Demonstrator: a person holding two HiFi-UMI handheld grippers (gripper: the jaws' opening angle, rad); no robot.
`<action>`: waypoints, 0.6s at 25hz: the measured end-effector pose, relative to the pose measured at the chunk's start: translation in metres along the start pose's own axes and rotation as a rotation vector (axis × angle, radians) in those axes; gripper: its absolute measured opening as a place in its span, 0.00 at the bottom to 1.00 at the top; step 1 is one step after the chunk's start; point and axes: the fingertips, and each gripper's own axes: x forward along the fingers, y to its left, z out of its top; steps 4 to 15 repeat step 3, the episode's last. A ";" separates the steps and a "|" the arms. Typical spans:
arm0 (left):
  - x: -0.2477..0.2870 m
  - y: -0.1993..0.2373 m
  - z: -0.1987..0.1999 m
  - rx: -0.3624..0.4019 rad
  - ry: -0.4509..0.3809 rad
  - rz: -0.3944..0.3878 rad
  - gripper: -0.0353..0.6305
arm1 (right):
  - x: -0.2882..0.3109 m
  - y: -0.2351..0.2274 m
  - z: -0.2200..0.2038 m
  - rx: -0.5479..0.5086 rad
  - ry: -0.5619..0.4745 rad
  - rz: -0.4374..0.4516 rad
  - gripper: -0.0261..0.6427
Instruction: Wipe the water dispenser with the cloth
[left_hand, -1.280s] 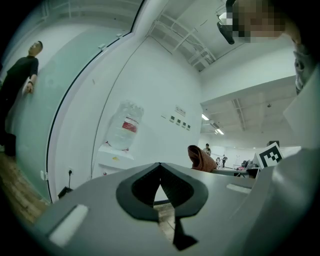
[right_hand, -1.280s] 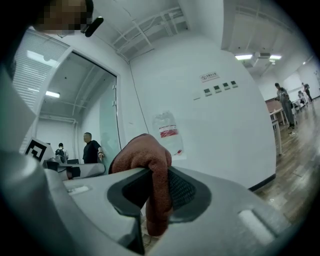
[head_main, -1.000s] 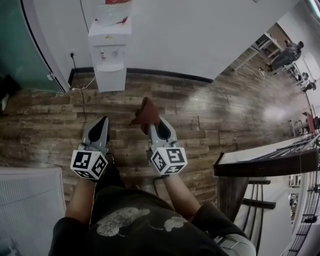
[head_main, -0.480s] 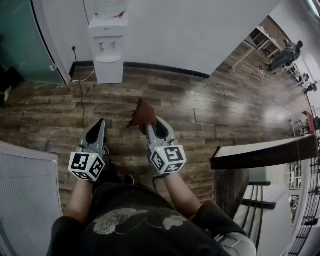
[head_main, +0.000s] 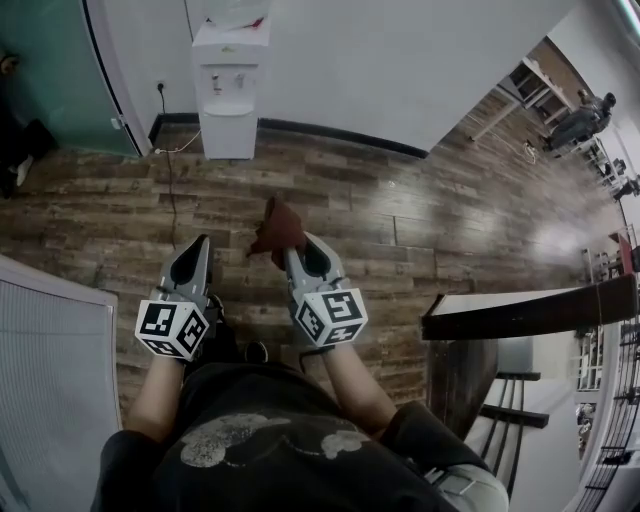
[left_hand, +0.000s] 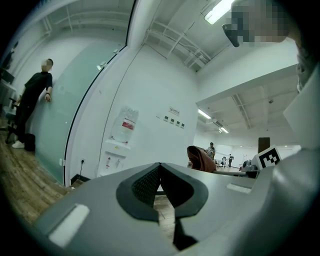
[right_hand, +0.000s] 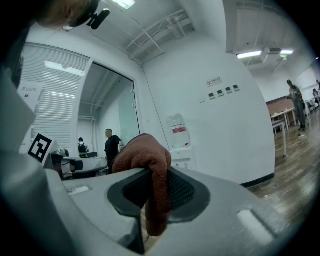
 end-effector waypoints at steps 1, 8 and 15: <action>-0.002 0.001 0.001 0.001 -0.001 0.001 0.08 | 0.001 0.004 0.000 -0.003 0.001 0.008 0.13; -0.005 0.003 0.003 0.000 -0.001 0.005 0.08 | 0.002 0.011 0.001 -0.009 0.003 0.024 0.13; -0.005 0.003 0.003 0.000 -0.001 0.005 0.08 | 0.002 0.011 0.001 -0.009 0.003 0.024 0.13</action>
